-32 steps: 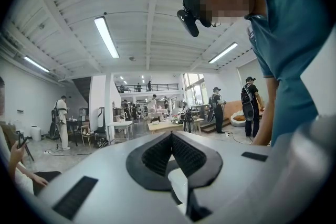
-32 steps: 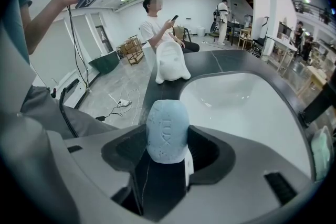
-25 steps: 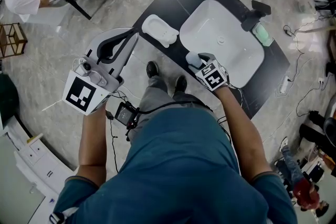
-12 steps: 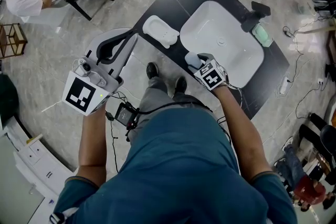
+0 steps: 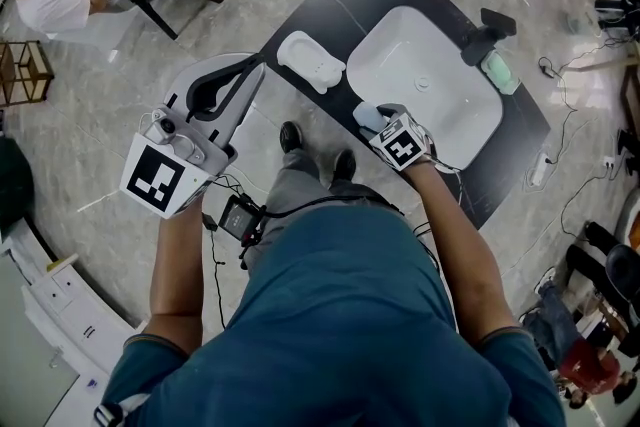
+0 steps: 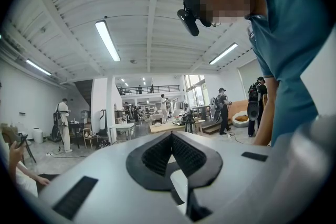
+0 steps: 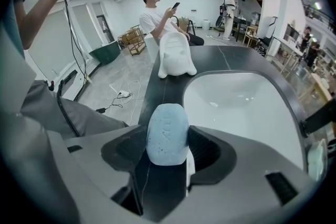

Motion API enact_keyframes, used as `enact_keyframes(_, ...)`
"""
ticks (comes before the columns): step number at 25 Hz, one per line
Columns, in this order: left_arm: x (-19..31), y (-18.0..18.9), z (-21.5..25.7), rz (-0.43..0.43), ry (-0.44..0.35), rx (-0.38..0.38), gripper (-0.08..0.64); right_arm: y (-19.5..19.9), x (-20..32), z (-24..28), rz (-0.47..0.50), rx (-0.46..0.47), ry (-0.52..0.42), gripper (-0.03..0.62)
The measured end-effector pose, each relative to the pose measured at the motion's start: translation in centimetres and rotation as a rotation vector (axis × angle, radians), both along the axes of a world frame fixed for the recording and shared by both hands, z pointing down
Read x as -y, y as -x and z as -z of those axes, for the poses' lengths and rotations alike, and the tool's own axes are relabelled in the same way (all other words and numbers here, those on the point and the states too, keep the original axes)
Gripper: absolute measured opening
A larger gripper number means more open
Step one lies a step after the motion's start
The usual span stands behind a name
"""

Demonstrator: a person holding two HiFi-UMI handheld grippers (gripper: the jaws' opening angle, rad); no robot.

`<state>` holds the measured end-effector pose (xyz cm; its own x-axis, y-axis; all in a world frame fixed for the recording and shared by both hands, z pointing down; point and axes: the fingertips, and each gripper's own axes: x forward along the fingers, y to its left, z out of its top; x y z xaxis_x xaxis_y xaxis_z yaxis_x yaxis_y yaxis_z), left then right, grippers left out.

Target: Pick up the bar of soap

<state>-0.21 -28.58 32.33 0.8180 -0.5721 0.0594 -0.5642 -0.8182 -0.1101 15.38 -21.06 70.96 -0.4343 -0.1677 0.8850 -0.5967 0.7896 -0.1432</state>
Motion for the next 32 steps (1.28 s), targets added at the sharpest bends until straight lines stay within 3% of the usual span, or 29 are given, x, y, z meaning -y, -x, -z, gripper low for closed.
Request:
enact_keyframes(5, -0.1, 0.1, 0.2, 0.005, -0.002, 0.015, 0.002, -0.1, 0.1, 0.6, 0.011, 0.005, 0.007, 0.261)
enact_keyframes(12, -0.8, 0.1, 0.7, 0.000, 0.001, 0.020, 0.002, -0.5, 1.4, 3.5, -0.041, 0.045, -0.089, 0.259)
enact_keyframes(14, -1.0, 0.2, 1.0, 0.002, -0.003, 0.016, 0.002, -0.4, 2.1, 5.1, -0.054, 0.069, -0.138, 0.253)
enact_keyframes(17, -1.4, 0.2, 1.3, 0.001, -0.009, 0.016, 0.002, -0.4, 3.2, 8.2, -0.082, 0.098, -0.229, 0.074)
enact_keyframes(19, -1.6, 0.2, 1.5, -0.001, -0.014, 0.016, 0.002, -0.3, 4.0, 10.6, -0.105, 0.128, -0.286, 0.026)
enact_keyframes(32, -3.5, -0.1, 3.2, -0.033, -0.054, 0.033, 0.002, 0.6, 6.2, 29.6, -0.155, 0.373, -0.635, 0.015)
